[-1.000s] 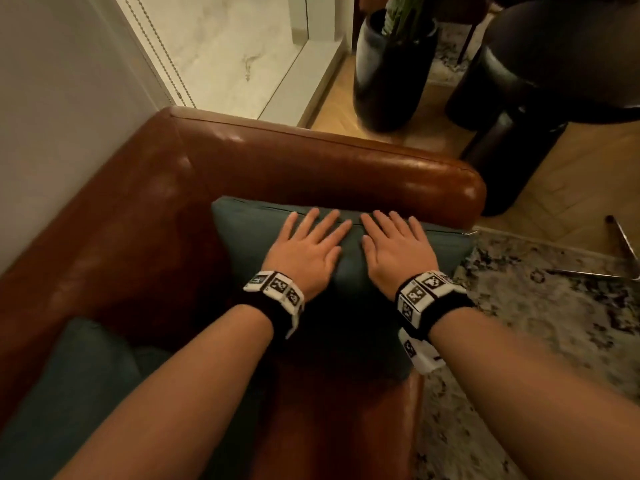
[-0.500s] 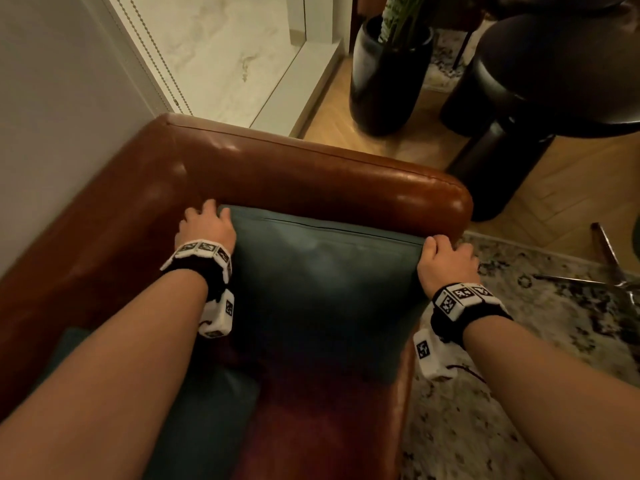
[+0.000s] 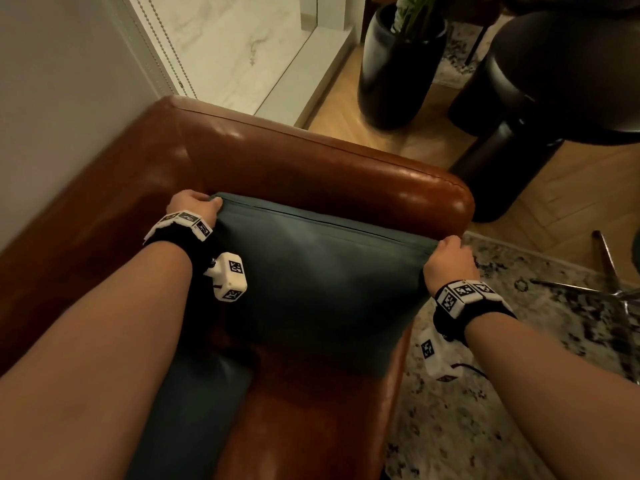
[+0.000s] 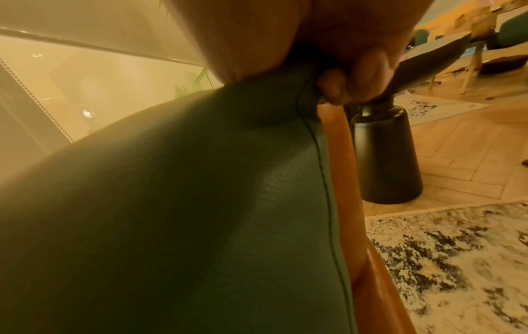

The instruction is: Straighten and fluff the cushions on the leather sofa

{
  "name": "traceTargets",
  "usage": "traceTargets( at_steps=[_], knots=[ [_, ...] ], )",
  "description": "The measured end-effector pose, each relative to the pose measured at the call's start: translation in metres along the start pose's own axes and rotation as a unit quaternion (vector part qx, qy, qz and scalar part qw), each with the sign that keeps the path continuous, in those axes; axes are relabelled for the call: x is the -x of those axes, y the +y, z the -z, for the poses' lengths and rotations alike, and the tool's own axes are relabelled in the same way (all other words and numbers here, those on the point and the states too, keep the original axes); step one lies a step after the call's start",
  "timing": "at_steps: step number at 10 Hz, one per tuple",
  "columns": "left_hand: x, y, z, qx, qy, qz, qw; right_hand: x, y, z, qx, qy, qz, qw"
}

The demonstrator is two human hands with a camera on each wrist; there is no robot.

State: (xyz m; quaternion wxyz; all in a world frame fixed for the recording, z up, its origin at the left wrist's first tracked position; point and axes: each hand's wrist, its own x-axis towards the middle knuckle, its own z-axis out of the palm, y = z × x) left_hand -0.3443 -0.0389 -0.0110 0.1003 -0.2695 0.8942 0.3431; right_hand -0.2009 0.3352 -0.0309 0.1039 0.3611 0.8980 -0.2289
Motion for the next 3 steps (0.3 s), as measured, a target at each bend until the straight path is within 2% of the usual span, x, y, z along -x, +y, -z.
traceTargets(
  at_steps=[1,2,3],
  knots=[
    [0.01,-0.001,0.003,-0.005,-0.003,-0.03,1.0,0.0,-0.001,0.008,0.039,-0.016,0.012,0.999],
    [0.018,-0.003,0.017,-0.029,0.011,-0.065,0.997,-0.001,0.002,0.016,0.055,-0.014,0.058,0.997],
    [0.034,-0.015,0.044,-0.076,0.02,-0.088,0.993,0.004,0.004,0.023,0.035,0.004,0.097,0.995]
  ],
)
